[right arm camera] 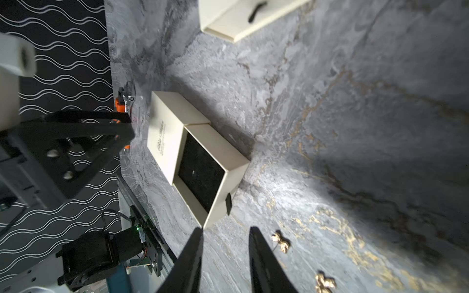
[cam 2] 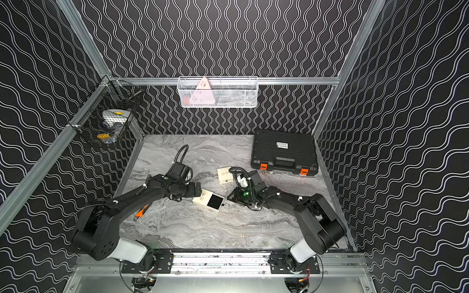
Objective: Place the earrings into the drawer-style jewelry box
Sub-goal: Open the drawer in the jewelry box, then adjust the jewelry box at the center of the board.
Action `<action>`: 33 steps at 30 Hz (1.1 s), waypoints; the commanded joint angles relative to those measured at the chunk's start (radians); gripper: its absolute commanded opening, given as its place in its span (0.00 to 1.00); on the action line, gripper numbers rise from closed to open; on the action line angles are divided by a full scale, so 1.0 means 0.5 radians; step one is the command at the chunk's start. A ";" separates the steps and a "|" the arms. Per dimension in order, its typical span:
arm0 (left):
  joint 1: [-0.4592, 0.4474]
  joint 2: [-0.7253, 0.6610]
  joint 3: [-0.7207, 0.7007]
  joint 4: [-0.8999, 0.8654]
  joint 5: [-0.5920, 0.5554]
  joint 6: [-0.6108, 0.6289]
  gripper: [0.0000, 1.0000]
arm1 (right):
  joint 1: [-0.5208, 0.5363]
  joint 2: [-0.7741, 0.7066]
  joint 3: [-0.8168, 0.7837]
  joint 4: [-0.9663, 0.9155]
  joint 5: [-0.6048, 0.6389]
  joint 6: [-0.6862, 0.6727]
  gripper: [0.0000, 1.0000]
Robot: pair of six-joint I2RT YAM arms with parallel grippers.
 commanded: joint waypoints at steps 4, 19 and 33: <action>-0.043 -0.242 -0.086 -0.093 0.094 -0.099 0.99 | 0.002 0.061 0.141 -0.082 0.090 -0.106 0.43; -0.072 -0.174 -0.374 0.366 0.429 -0.272 0.99 | 0.069 0.565 0.455 0.014 -0.163 -0.223 0.63; -0.057 0.101 -0.228 0.442 0.394 -0.171 0.99 | 0.224 0.426 0.224 0.118 -0.231 -0.089 0.53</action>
